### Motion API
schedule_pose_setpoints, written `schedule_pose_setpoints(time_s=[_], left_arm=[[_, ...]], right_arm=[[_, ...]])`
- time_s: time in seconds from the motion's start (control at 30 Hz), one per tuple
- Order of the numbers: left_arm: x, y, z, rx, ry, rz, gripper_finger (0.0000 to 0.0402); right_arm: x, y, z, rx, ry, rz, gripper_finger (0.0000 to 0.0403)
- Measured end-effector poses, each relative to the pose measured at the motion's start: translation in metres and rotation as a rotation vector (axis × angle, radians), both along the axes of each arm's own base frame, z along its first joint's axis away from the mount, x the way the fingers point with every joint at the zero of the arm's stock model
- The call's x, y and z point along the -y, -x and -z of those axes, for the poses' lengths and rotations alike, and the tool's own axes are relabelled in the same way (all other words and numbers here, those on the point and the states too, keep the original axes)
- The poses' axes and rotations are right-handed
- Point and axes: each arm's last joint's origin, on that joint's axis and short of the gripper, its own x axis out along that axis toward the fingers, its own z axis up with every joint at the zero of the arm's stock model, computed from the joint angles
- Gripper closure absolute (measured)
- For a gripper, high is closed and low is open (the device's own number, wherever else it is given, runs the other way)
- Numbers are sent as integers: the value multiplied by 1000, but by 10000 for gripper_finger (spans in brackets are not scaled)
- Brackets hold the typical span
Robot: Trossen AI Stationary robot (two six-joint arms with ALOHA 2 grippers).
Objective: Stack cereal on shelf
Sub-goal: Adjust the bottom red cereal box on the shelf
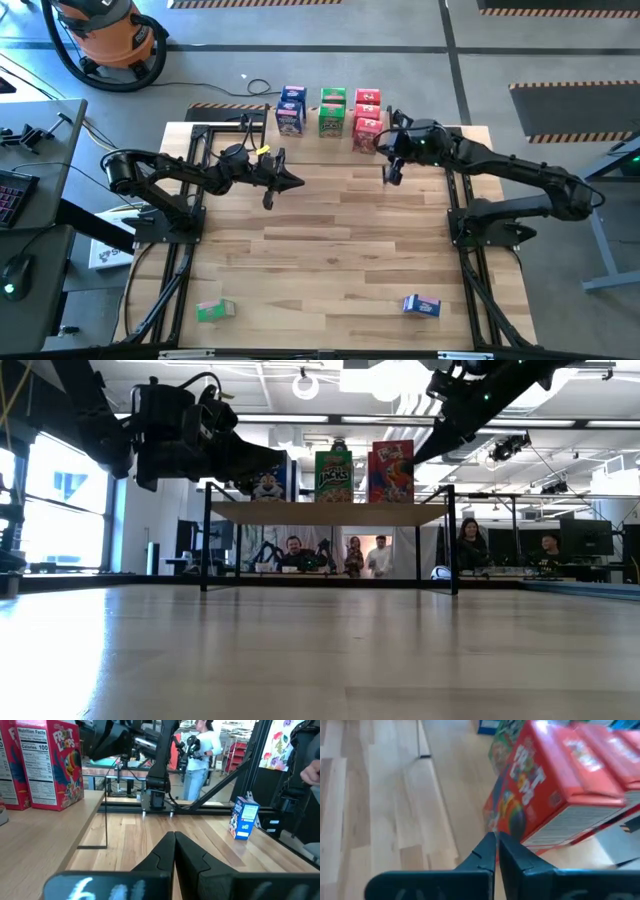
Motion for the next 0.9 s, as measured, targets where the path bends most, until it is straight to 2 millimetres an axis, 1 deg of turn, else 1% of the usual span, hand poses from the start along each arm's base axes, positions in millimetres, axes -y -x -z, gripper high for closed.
schedule_pose_setpoints(time_s=[0.13, 0.37, 0.47, 0.6, 0.73, 0.83, 0.9], left_arm=[[0, 0, 0, 0, 0, -2, 401], [0, 0, 0, 0, 0, -2, 402], [0, 0, 0, 0, 0, -2, 401], [0, 0, 0, -4, 2, -2, 402], [0, 0, 1, -9, 19, -3, 401], [-1, -1, -2, -6, 46, -2, 402], [-2, -2, -3, -2, 46, -3, 402]], right_arm=[[5, 1, 0, 0, -2, 39, 401], [14, -7, 7, -7, -5, 55, 403], [14, -7, 6, 4, -1, 46, 403], [9, 2, -1, 17, 5, 46, 403], [7, 8, -4, 11, 0, 62, 403], [9, 7, -2, 2, 4, 70, 403], [12, 2, 0, 12, -1, 54, 403]])
